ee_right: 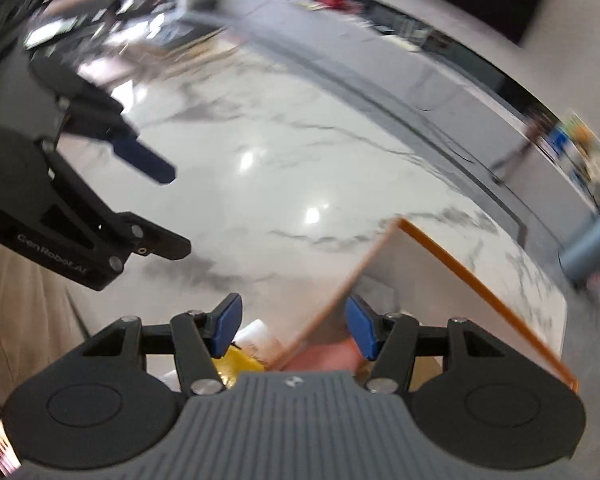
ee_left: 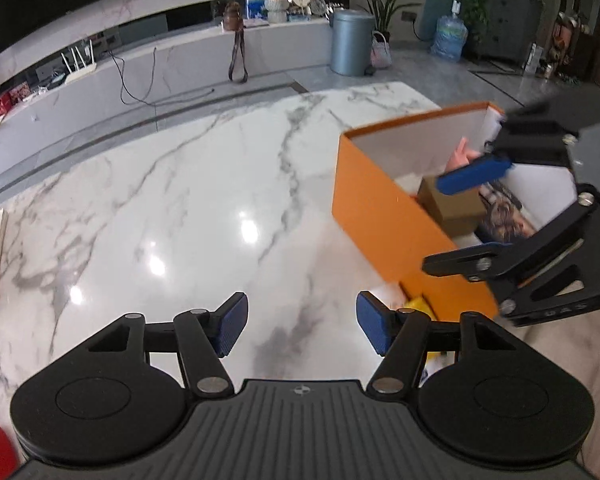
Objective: Organize rigid objects
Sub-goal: 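Lift both open tools away from the box, then close the right tool on the yellow tape measure beside the box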
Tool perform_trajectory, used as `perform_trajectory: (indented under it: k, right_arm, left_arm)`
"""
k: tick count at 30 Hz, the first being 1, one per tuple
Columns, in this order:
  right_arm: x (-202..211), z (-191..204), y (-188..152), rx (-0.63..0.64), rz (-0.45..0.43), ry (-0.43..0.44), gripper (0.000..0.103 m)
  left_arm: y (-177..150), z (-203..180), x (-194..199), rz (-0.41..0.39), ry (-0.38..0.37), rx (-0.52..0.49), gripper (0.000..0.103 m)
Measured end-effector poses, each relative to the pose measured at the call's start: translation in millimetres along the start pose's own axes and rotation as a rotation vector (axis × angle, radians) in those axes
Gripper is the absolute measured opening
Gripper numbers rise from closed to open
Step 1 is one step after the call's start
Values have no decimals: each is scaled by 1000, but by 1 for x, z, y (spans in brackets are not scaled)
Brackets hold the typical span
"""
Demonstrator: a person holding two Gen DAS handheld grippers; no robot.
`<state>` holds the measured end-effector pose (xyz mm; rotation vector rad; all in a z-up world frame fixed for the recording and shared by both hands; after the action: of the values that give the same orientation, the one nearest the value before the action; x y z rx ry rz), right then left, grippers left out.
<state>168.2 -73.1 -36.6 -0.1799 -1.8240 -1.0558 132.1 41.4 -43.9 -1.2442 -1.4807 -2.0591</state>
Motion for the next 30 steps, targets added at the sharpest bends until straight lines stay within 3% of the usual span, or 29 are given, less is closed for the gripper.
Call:
perform_trajectory:
  k: [15, 23, 30]
  right_arm:
    - [-54, 76, -34, 547, 314, 42, 58]
    - [-73, 78, -41, 625, 411, 41, 60]
    - [-86, 78, -44, 630, 448, 41, 60]
  left_arm:
    - [-35, -4, -14, 89, -37, -23, 73]
    - [-38, -7, -22, 104, -81, -15, 73]
    - [-39, -6, -23, 111, -97, -11, 72]
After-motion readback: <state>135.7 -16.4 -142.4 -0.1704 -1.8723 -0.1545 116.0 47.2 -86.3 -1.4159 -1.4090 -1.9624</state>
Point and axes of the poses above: each gripper's, at about its wrist camera, not at the fingertips, and x roughly against the way its jaws point, z to its left, y to its top, the point moved 4 cm from there along -x, roughly the way its jaws point, and after that the axes turned 9 degrees about -x, right-handed, at the moved point
